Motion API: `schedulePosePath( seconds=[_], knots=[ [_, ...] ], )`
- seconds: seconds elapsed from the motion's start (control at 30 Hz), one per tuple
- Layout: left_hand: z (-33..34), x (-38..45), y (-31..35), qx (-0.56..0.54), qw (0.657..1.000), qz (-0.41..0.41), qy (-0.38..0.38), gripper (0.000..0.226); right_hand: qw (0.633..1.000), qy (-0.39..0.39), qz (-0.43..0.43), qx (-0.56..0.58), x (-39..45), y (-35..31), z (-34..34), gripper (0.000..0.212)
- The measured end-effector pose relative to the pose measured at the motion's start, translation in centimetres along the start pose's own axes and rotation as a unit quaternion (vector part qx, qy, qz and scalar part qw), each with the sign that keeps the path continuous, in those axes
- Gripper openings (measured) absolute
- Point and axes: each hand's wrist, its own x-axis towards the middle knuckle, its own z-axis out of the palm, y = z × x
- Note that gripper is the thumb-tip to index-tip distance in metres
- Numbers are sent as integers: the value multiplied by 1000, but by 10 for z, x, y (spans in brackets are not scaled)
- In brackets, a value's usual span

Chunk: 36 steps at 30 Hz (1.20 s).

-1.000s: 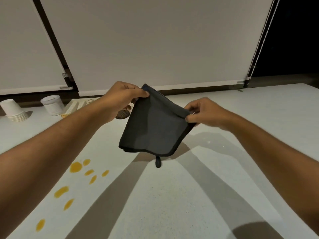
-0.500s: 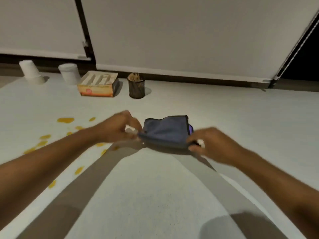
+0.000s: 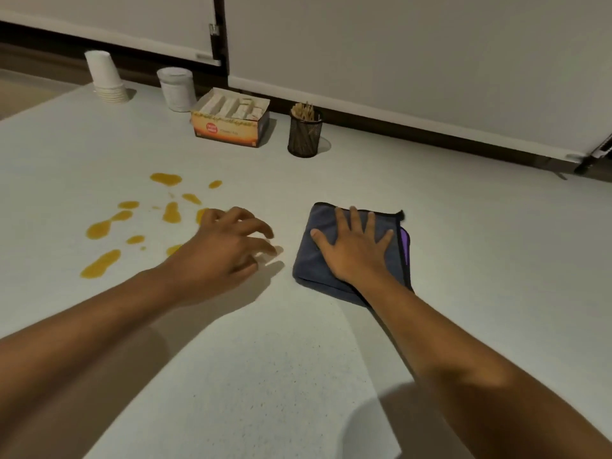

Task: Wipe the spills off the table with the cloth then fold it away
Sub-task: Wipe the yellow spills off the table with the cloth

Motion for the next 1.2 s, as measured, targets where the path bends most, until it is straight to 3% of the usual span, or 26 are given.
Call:
schedulePosePath(
  seconds=[0.1, 0.3, 0.43, 0.53, 0.63, 0.93, 1.07, 1.2],
  knots=[
    [-20, -38, -39, 15, 995, -91, 33, 44, 1000, 1, -20, -16, 24, -14, 9, 96],
    [-46, -111, -153, 53, 950, -306, 40, 74, 985, -18, -163, -53, 43, -86, 19, 89],
    [-46, -151, -230, 58, 920, -388, 1, 75, 987, -10, -145, -68, 13, -107, 28, 83],
    [-46, -172, -268, 66, 920, -386, -13, 84, 995, 4, -71, -74, -29, -108, 38, 85],
    [-47, -183, -288, 77, 940, -331, -15, 99, 997, -6, -30, -73, -48, -113, 41, 86],
    [-30, -187, -311, 21, 942, -334, 12, 94, 999, -9, 28, -35, 40, -197, 36, 80],
    [-28, -187, -314, 23, 947, -320, 15, 88, 998, -15, -23, -50, -1, -239, 57, 79],
    [-26, -189, -316, 26, 951, -309, 18, 89, 992, 7, -108, -71, -87, -217, 72, 86]
  ],
)
